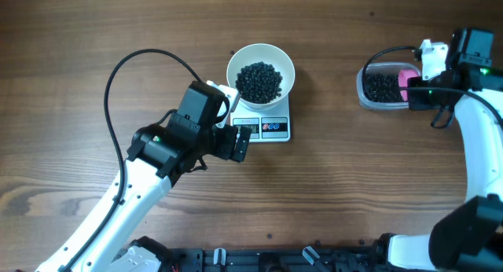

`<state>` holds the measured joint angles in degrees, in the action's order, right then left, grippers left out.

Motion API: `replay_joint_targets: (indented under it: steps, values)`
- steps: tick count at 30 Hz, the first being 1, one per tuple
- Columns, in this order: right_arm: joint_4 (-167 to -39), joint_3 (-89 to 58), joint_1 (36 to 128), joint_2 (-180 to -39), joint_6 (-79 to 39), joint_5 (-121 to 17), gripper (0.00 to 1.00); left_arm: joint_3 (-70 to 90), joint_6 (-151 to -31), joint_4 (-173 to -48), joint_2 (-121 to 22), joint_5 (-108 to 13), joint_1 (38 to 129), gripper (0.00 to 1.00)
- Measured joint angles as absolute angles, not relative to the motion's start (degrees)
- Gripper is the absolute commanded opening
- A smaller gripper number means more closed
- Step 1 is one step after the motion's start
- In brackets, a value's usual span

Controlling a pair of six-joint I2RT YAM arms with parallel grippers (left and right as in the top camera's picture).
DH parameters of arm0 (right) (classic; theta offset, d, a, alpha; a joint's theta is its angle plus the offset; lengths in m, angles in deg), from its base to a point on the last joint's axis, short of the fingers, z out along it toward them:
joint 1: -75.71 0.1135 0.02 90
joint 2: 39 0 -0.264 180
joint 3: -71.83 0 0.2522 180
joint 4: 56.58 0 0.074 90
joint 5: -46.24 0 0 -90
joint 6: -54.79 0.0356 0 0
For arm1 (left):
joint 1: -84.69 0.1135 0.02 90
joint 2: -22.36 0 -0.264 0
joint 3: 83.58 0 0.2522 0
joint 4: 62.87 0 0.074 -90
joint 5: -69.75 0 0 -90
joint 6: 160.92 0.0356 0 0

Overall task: Scoop item into bowl and weigh 150g on scale
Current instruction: 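Move the empty scoop back right over the bean tub, right gripper, then dip the pink scoop into the black beans with the right gripper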

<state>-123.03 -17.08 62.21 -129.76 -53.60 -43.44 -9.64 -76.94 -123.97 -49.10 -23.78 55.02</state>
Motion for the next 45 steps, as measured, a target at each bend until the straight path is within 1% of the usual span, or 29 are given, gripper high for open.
replay_joint_targets:
  steps: [8,30,39,45]
  values:
    - [-122.61,-17.08,62.21,-131.86,-53.6,-44.18,0.04,-9.64,-76.94,-123.97,-49.1,-23.78,55.02,1.0]
    - [-124.93,-17.08,62.1,-133.3,-53.56,-61.17,0.04,-9.64,-76.94,-123.97,-49.1,-23.78,55.02,1.0]
    - [-125.19,-17.08,61.82,-133.3,-53.29,-62.85,0.05,-9.64,-76.94,-123.97,-49.1,-23.78,55.02,1.0]
    - [-125.7,-17.08,59.5,-133.3,-52.0,-64.16,0.04,-9.64,-76.94,-123.97,-49.1,-23.78,55.02,1.0]
